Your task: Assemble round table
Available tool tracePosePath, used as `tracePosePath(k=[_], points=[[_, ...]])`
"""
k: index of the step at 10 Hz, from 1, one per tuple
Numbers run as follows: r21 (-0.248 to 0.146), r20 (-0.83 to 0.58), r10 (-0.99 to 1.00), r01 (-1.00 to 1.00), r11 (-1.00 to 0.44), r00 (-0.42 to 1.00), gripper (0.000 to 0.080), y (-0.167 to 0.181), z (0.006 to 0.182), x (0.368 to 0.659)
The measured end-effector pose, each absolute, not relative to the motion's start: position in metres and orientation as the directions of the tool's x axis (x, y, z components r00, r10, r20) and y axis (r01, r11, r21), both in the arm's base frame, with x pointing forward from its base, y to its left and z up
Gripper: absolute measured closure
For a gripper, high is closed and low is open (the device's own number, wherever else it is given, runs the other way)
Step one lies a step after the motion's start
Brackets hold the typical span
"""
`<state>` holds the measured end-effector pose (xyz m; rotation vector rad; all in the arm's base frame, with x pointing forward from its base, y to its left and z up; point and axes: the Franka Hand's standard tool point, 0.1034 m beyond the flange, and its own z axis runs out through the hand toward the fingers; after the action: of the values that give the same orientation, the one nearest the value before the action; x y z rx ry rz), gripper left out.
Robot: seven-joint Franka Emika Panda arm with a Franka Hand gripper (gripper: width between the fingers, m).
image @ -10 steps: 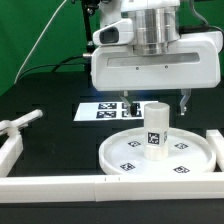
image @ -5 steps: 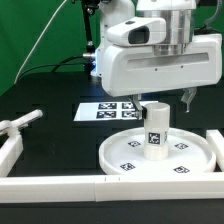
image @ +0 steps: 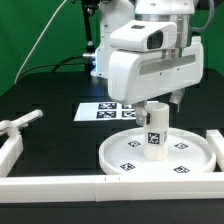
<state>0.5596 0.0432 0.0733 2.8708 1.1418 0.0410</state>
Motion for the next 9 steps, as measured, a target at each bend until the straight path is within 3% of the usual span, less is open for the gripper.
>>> tracePosePath(k=[1,2,6,9], points=[[0.058,0.008,0.662,0.66,-0.749,0.75,0.0171,0.0432,0.0733,0.5596],[0.058,0.008,0.662,0.66,-0.749,0.75,0.0357,0.0425,0.0733,0.5598],[0.058,0.036,0.43,0.428,-0.902,0.902,0.0396,0.0434,0.0734,0.561],[0.051,0.116,0.127,0.122,-0.991,0.985,0.0396,0.0437,0.0735,0.5647]])
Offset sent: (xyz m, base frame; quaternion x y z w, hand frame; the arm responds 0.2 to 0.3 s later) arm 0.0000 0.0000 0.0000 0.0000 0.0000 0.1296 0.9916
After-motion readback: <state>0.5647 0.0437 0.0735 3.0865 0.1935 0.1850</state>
